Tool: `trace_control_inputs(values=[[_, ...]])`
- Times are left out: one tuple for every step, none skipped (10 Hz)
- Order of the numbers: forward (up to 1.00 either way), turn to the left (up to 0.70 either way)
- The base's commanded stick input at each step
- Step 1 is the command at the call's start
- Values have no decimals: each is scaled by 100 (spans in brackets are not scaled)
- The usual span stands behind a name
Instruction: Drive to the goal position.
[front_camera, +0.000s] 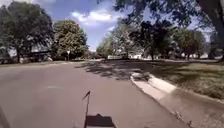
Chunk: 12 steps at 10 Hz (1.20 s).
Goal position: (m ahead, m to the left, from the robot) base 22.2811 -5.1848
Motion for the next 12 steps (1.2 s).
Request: trace_control_inputs(values=[[100,0],[100,0],[100,0],[100,0],[100,0],[100,0],[100,0],[100,0],[100,0],[100,-2],[100,-3],[100,-10]])
